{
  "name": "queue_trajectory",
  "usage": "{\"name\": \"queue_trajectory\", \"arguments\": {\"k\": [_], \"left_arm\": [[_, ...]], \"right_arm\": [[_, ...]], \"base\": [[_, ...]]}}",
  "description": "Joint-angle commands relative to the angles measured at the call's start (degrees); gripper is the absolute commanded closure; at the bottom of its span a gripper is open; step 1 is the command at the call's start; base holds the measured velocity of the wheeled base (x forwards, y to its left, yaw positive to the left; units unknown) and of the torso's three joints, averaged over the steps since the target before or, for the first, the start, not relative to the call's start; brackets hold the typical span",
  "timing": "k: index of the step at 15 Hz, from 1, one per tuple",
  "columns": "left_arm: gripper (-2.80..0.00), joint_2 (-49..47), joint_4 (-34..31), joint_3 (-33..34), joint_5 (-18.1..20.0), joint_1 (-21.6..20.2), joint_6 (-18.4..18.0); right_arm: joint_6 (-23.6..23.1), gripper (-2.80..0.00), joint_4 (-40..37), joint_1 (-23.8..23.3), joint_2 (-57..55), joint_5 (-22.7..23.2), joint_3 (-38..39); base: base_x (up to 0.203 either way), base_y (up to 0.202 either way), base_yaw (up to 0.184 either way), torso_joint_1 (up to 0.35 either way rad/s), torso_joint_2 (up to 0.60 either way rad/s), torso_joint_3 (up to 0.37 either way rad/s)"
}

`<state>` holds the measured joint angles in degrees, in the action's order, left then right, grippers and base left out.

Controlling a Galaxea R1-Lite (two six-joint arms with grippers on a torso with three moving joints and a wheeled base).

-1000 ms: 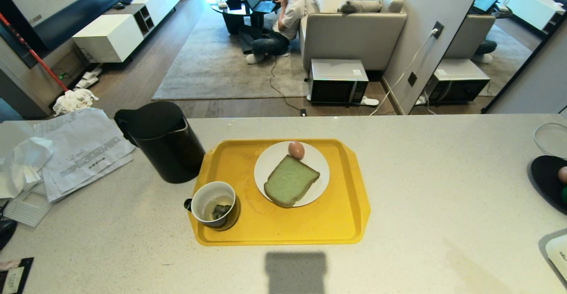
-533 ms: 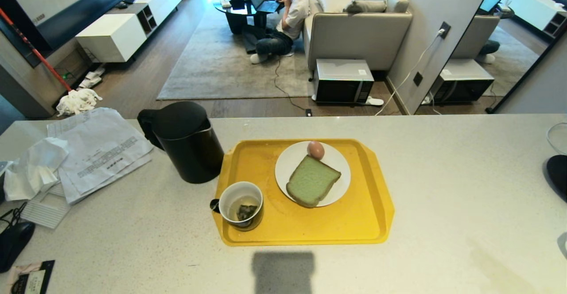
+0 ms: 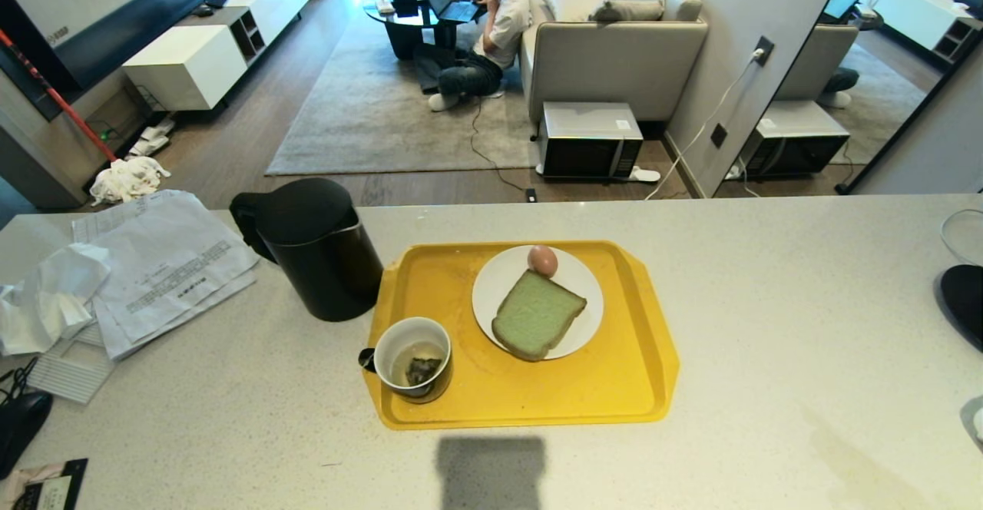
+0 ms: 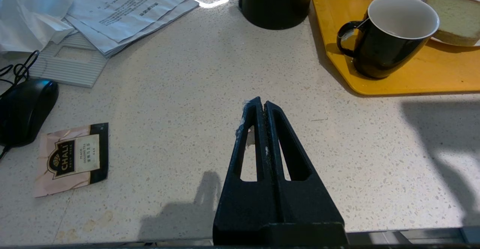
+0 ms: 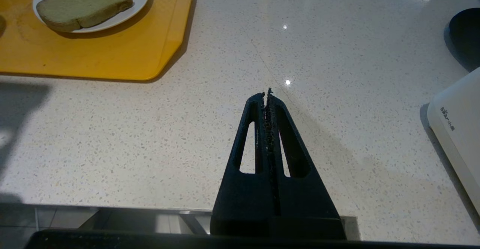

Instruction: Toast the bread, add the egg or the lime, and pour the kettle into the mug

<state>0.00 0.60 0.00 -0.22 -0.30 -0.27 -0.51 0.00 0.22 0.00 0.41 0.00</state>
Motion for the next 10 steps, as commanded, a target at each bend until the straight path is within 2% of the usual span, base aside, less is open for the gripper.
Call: {"name": "queue_trajectory", "arguments": {"k": [1, 10], "left_arm": [[0.00, 0.09, 0.02, 0.00, -0.04, -0.05, 0.00], [0.00, 0.09, 0.00, 0.00, -0.04, -0.05, 0.00]], "right_arm": [[-0.02, 0.00, 0.00, 0.04, 0.00, 0.03, 0.09], [-0.02, 0.00, 0.00, 0.04, -0.09, -0.01, 0.09]], "base": [[0.000, 0.000, 0.000, 0.000, 0.00, 0.000], [0.000, 0.000, 0.000, -0.078, 0.16, 0.075]]}}
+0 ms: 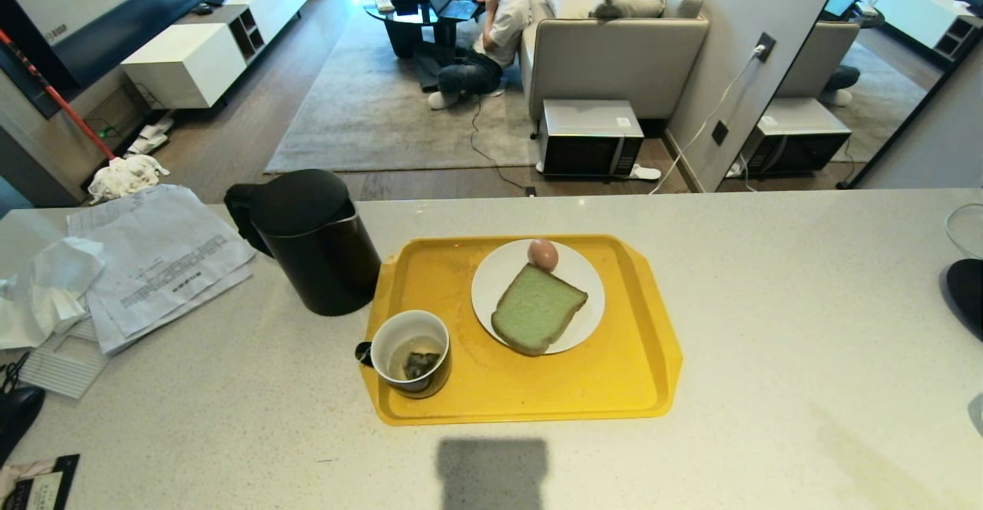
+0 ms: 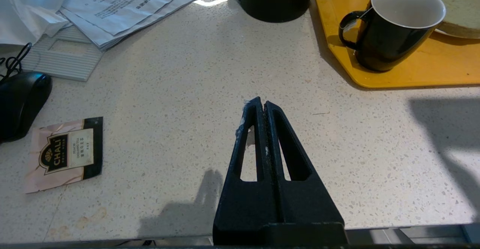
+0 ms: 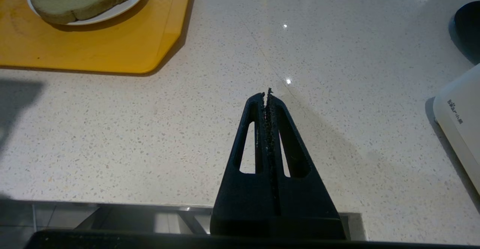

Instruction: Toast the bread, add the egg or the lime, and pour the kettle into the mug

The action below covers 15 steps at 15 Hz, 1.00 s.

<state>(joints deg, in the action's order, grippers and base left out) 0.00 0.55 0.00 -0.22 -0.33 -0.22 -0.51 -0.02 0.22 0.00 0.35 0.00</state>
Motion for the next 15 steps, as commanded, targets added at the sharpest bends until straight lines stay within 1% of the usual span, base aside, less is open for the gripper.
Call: {"name": "queue_trajectory", "arguments": {"k": [1, 8, 15], "left_arm": [[0.00, 0.09, 0.07, 0.00, -0.04, -0.02, -0.04], [0.00, 0.09, 0.07, 0.00, -0.04, -0.02, -0.13], [0.00, 0.09, 0.07, 0.00, -0.04, -0.02, -0.22]], "right_arm": [[-0.02, 0.00, 0.02, 0.04, 0.00, 0.00, 0.09], [-0.02, 0.00, 0.02, 0.04, 0.00, 0.09, 0.09], [-0.02, 0.00, 0.02, 0.04, 0.00, 0.09, 0.09]], "base": [[0.000, 0.000, 0.000, -0.069, 0.15, 0.076], [0.000, 0.000, 0.000, -0.105, 0.20, 0.097], [0.000, 0.000, 0.000, -0.157, 0.30, 0.138]]}}
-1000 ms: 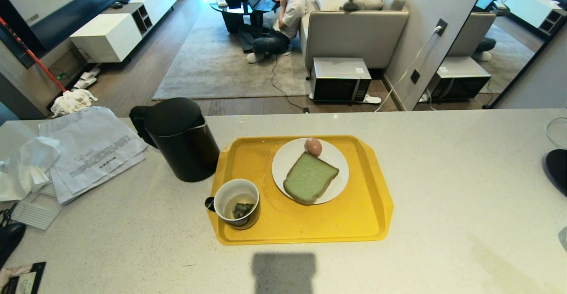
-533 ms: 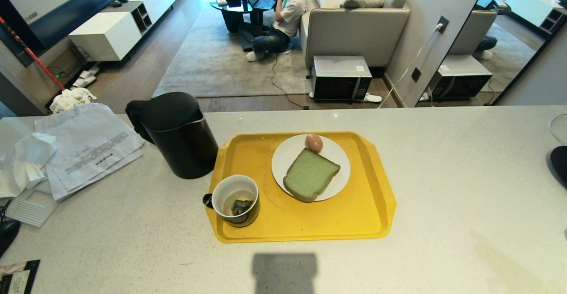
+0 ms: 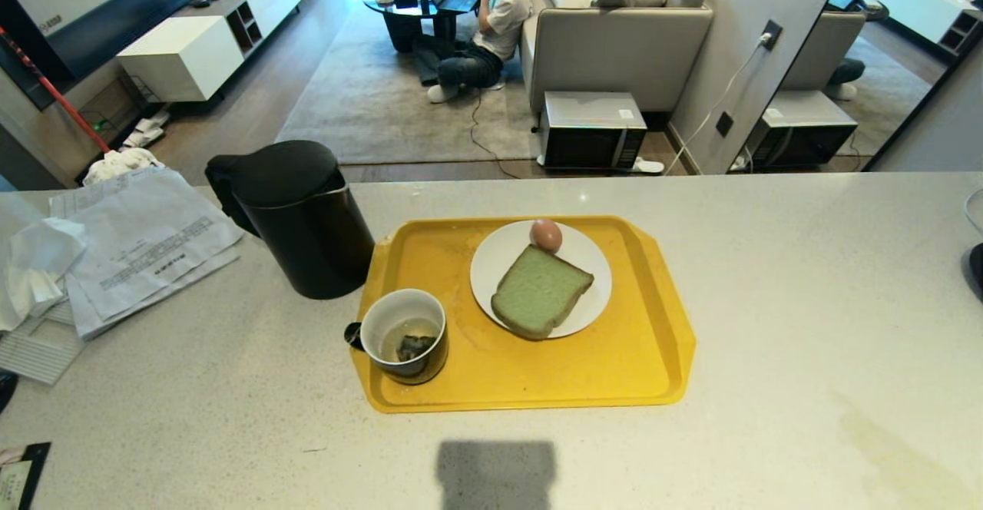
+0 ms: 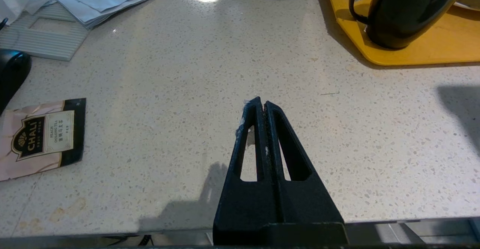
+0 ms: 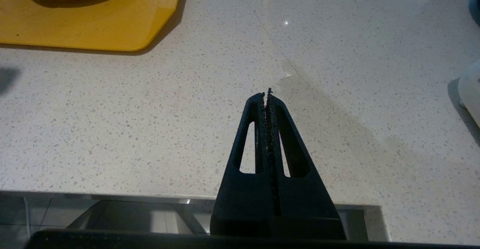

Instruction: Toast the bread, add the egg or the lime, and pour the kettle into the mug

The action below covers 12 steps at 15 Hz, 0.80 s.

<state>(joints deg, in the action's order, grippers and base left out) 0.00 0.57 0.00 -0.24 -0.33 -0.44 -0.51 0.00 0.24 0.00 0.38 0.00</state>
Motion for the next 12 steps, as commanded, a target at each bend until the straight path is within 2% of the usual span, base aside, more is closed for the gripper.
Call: {"name": "queue_trajectory", "arguments": {"k": [1, 7, 12], "left_arm": [[0.00, 0.09, 0.04, 0.00, -0.11, -0.02, 0.00], [0.00, 0.09, 0.04, 0.00, -0.11, -0.02, -0.18], [0.00, 0.09, 0.04, 0.00, -0.11, -0.02, -0.18]], "right_arm": [[-0.02, 0.00, 0.00, 0.02, 0.00, 0.06, 0.09], [-0.02, 0.00, 0.00, 0.02, 0.00, 0.06, 0.09], [-0.02, 0.00, 0.00, 0.02, 0.00, 0.06, 0.09]], "base": [[0.000, 0.000, 0.000, -0.146, 0.29, 0.138], [0.000, 0.000, 0.000, -0.148, 0.28, 0.245], [0.000, 0.000, 0.000, -0.008, 0.02, 0.039]]}}
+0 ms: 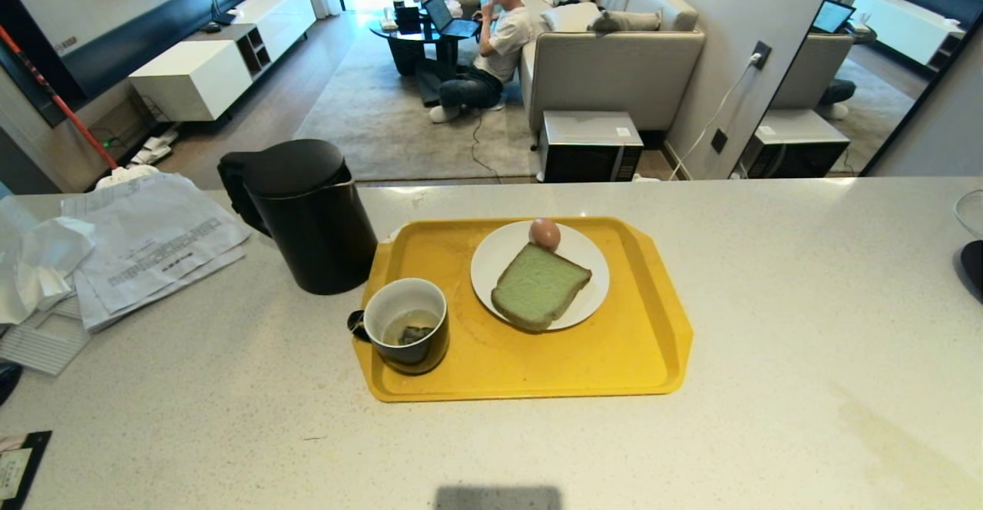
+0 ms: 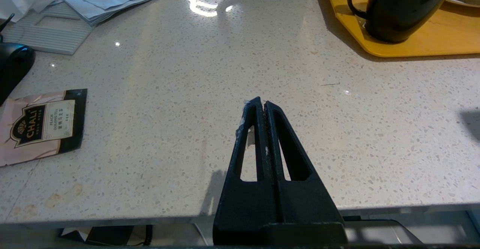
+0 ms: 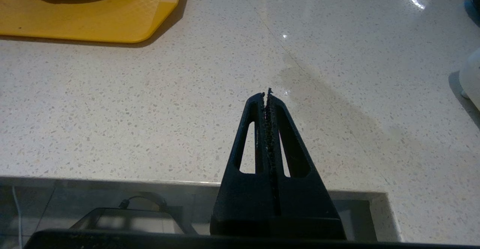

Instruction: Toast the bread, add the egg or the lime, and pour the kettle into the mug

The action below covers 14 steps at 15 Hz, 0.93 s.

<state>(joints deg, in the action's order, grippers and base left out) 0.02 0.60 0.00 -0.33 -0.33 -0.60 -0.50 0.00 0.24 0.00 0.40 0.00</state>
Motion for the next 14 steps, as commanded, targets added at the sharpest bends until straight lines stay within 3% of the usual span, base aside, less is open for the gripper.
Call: {"name": "queue_trajectory", "arguments": {"k": [1, 14], "left_arm": [[0.00, 0.06, -0.06, 0.00, -0.02, -0.02, -0.02], [0.00, 0.06, -0.07, 0.00, -0.02, -0.02, 0.33]], "right_arm": [[-0.03, 0.00, 0.00, 0.02, 0.00, 0.04, 0.09], [-0.12, 0.00, 0.00, 0.02, 0.00, 0.04, 0.09]], "base": [[0.000, 0.000, 0.000, 0.000, 0.00, 0.000], [0.000, 0.000, 0.000, 0.000, 0.00, 0.000]]}}
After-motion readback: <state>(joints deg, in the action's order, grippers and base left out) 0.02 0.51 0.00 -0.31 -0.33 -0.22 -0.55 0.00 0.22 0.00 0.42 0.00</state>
